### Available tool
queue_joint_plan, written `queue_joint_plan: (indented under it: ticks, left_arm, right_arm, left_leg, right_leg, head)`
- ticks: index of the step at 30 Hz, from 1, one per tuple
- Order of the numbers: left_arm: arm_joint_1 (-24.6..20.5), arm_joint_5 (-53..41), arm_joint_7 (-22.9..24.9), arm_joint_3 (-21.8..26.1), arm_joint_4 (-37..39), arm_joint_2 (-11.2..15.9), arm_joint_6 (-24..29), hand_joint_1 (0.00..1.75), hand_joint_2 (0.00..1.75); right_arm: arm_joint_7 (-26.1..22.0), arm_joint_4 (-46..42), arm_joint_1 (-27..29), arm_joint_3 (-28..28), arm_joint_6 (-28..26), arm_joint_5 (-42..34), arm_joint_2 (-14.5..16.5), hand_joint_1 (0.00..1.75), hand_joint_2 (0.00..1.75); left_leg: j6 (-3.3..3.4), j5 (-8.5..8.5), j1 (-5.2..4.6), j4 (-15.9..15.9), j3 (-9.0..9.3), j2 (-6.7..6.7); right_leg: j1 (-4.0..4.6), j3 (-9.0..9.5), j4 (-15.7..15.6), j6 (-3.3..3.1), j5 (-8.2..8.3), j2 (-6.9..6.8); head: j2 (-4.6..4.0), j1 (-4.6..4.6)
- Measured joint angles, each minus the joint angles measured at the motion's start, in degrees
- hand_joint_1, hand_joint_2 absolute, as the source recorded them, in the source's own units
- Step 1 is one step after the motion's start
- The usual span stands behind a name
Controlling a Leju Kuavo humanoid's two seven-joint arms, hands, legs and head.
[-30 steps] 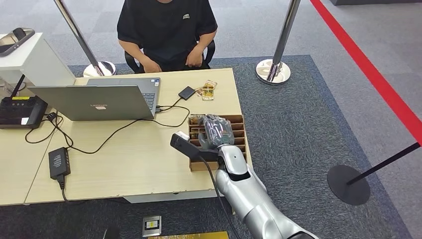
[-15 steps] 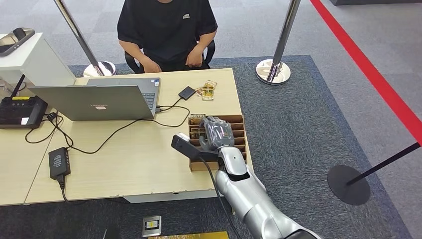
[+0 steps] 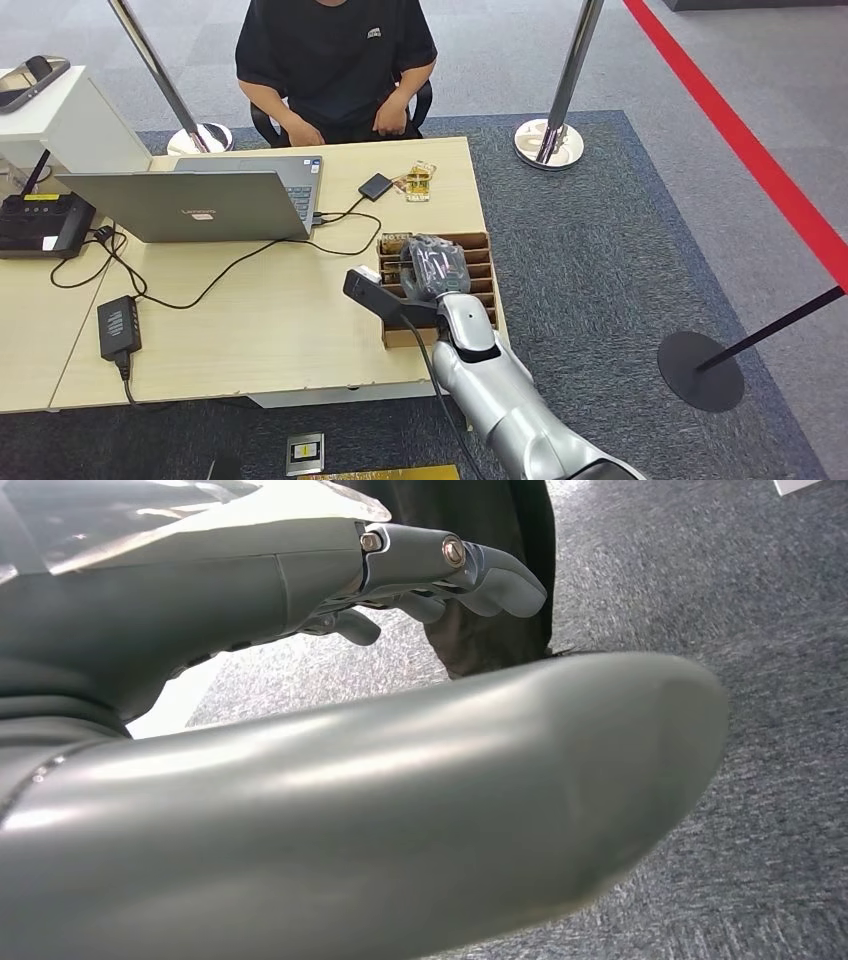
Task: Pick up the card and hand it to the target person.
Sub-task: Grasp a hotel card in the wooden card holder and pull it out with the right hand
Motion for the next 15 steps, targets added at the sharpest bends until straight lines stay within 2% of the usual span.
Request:
queue_joint_plan:
  ticks: [3,15]
  left_arm:
    - [0.0,0.0,0.0,0.0,0.0,0.0,0.0,0.00,0.00]
    - [0.1,0.1,0.0,0.0,0.0,0.0,0.0,0.00,0.00]
  right_arm:
    - [-0.1,0.1,-0.1,0.0,-0.2,-0.1,0.0,1.25,1.75]
    - [-0.1,0.6,-0.2,0.0,-0.5,-0.5,0.2,1.27,1.75]
  left_leg:
    - [0.00,0.00,0.00,0.0,0.00,0.00]
    - [-0.01,0.01,0.00,0.0,0.02,0.00]
  right_leg:
    - [0.00,0.00,0.0,0.00,0.00,0.00]
    - [0.00,0.01,0.0,0.00,0.00,0.00]
  head:
    - [0.00,0.00]
    - [0.00,0.00]
